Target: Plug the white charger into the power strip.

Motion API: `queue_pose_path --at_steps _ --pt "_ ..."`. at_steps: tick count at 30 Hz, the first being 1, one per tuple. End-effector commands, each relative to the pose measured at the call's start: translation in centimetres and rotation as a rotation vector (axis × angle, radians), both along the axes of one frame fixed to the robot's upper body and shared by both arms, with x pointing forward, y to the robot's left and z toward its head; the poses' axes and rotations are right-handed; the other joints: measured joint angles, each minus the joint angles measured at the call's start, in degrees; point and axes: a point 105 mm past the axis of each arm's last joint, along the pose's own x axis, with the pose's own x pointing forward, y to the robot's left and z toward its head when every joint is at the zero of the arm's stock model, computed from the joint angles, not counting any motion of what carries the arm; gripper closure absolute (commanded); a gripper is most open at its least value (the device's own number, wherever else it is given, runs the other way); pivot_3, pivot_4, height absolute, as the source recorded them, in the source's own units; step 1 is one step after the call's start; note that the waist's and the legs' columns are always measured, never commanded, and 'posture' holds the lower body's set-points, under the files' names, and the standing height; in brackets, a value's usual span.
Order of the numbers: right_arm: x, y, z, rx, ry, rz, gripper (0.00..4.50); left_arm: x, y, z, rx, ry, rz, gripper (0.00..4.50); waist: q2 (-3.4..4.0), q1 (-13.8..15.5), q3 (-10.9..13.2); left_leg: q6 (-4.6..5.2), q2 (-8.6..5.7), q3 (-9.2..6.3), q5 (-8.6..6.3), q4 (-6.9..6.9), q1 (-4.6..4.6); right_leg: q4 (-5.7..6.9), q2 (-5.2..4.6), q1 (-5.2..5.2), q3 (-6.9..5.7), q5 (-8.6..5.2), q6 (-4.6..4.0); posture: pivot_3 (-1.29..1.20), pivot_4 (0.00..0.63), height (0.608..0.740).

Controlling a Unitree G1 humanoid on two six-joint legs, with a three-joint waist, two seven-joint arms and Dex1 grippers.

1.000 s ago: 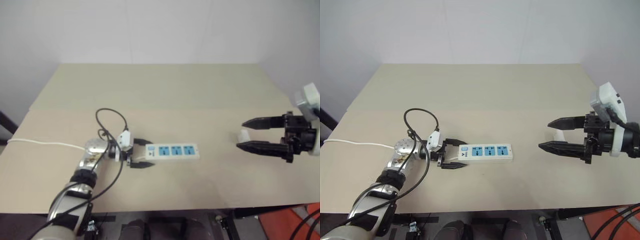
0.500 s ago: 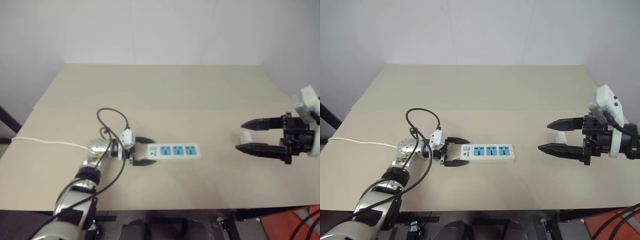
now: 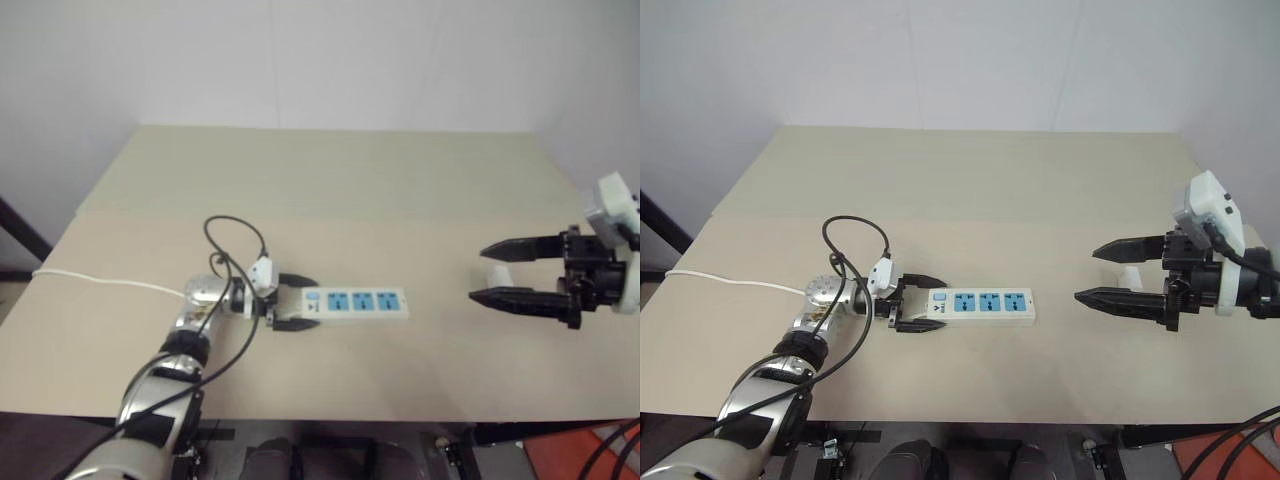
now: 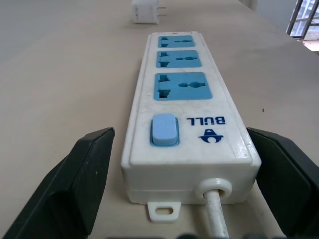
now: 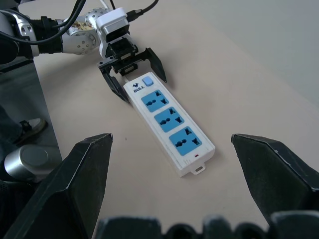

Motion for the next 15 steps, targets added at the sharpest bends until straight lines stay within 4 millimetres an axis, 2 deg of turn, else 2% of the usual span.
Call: queue_pose_path --at_steps 1,6,15 --pt "-0.35 0.06 1.50 -0.002 -0.070 0.003 0.00 -1.01 -1.16 -1.75 0.044 0.055 -0.060 0.04 0.00 0.00 0.00 0.01 0.00 0.00 -0.01 0.00 -0.01 -0.04 0.00 0.00 0.00 0.03 0.01 0.00 0.150 0.740" --pt "-0.52 0.01 1.53 -0.001 -0.070 -0.004 0.00 -1.00 -1.43 -1.82 0.040 0.056 -0.061 1.23 0.03 0.10 -0.02 0.08 -0.01 0.00 -0.05 0.11 -0.09 -0.09 -0.01 0.00 0.00 0.08 0.07 0.00 0.150 0.740" --pt "-0.51 -0.28 1.57 0.000 -0.063 -0.022 0.00 -1.03 -1.56 -1.70 0.026 0.058 -0.063 1.24 0.16 0.10 -0.10 0.20 -0.01 0.01 -0.12 0.24 -0.14 -0.10 -0.02 0.00 0.02 0.12 0.12 0.00 0.150 0.740"
